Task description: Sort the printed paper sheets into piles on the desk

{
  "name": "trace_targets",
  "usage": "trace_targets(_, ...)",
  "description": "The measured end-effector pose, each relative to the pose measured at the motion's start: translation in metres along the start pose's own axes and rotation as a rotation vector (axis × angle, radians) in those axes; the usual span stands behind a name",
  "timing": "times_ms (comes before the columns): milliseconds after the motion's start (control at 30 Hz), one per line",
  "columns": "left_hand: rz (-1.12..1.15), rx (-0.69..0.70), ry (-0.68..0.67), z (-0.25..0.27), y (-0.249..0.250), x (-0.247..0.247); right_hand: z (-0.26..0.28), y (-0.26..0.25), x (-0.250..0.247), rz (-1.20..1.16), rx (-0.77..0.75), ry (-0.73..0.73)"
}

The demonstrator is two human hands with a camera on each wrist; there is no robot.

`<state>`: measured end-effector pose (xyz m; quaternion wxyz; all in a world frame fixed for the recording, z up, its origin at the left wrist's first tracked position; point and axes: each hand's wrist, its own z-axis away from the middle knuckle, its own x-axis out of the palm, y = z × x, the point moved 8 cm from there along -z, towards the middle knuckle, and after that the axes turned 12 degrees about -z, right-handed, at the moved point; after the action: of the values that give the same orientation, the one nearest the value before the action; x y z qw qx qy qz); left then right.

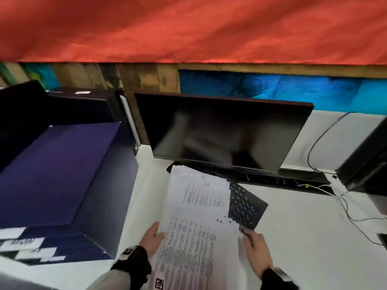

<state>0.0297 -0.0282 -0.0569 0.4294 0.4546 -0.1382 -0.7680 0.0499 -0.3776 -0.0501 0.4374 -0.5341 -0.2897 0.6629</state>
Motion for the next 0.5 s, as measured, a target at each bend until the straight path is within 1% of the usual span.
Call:
trace_targets(67,-0.111,-0.102,0.176,-0.001,-0.020,-0.020,0.002,-0.007,0.040,0.068,0.013,-0.137)
trace_targets(100,-0.185,-0.120,0.260,0.000,-0.020,-0.028,0.004,-0.008,0.057,0.111,0.026,-0.197)
trace_targets(133,-0.299,-0.108,0.314,-0.001,-0.016,-0.034,0.006,-0.009,0.070,0.149,0.034,-0.232)
trace_targets(200,-0.585,0.020,0.371,-0.003,0.008,-0.039,0.011,-0.011,0.084,0.193,0.043,-0.244)
trace_targets(233,-0.691,0.109,0.343,-0.008,0.018,-0.036,0.012,-0.012,0.088,0.200,0.047,-0.237)
trace_targets(267,-0.745,0.168,0.296,-0.013,0.026,-0.034,0.015,-0.013,0.090,0.194,0.065,-0.236)
trace_targets(300,-0.769,0.182,0.229,-0.022,0.027,-0.032,0.017,-0.014,0.092,0.174,0.082,-0.236)
trace_targets(400,-0.790,0.110,0.026,-0.045,0.018,-0.032,0.027,-0.015,0.093,0.086,0.124,-0.247)
trace_targets(433,-0.804,0.098,-0.010,-0.051,0.017,-0.033,0.030,-0.013,0.093,0.067,0.129,-0.253)
trace_targets(500,-0.863,0.112,-0.012,-0.056,0.021,-0.037,0.035,-0.010,0.094,0.054,0.145,-0.270)
